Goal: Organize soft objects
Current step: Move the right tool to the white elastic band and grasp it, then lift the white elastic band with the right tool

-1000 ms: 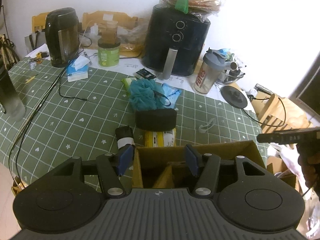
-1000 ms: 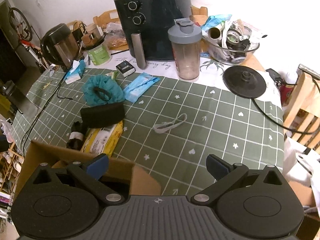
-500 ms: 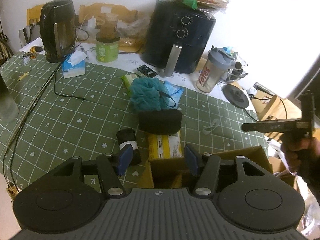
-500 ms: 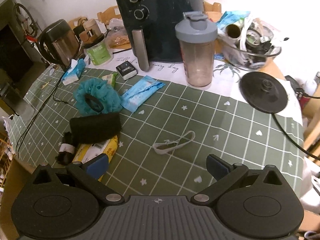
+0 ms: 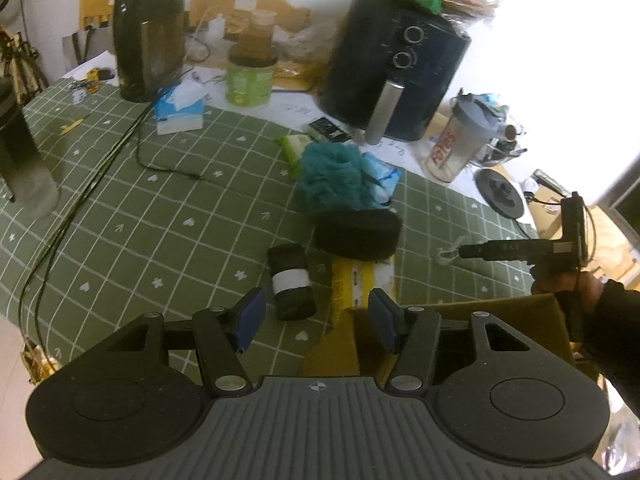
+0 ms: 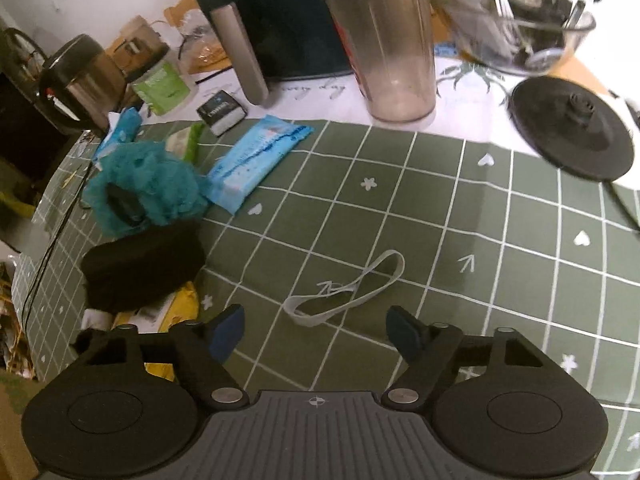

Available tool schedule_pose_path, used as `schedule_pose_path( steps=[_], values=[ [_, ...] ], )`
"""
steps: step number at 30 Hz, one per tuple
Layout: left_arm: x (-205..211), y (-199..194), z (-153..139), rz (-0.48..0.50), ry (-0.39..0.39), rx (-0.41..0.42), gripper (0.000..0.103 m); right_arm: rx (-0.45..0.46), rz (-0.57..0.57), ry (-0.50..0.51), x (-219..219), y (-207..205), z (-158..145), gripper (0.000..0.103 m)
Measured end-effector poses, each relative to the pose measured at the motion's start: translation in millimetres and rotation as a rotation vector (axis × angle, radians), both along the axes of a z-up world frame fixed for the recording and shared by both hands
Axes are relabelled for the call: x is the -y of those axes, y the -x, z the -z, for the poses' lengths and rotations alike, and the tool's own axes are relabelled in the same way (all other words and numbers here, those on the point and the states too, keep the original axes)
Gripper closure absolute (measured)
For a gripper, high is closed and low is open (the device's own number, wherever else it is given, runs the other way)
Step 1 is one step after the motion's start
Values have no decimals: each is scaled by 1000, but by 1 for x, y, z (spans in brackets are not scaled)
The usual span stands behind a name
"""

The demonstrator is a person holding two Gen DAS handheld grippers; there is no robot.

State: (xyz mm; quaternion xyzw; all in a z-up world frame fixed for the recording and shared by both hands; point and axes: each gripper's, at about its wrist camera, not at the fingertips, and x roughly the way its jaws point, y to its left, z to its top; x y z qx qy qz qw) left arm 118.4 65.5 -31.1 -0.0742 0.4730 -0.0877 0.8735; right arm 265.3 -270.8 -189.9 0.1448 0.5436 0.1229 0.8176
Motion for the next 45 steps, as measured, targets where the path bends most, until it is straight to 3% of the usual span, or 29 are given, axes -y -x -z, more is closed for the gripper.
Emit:
schedule_pose_path(
  steps=[10, 12, 17, 20, 31, 45],
  values=[
    [-18, 8, 2, -78, -20, -21, 47, -8, 67, 60, -9, -19, 29, 46],
    [-20, 9, 2, -88, -22, -20, 47, -1, 71, 82, -11, -21, 32, 54],
    [-20, 10, 2, -99, -27, -21, 47, 32, 74, 163, -16, -21, 33, 90],
    [-19, 10, 3, -97, -28, -21, 47, 38, 74, 149, -14, -19, 33, 97],
    [-7, -6, 1, -38, -46, 11, 47, 74, 71, 88, 12, -11, -11, 99],
    [-2, -34, 6, 4, -56, 16, 47, 134, 54, 47, 26, 39, -81, 99]
  ],
)
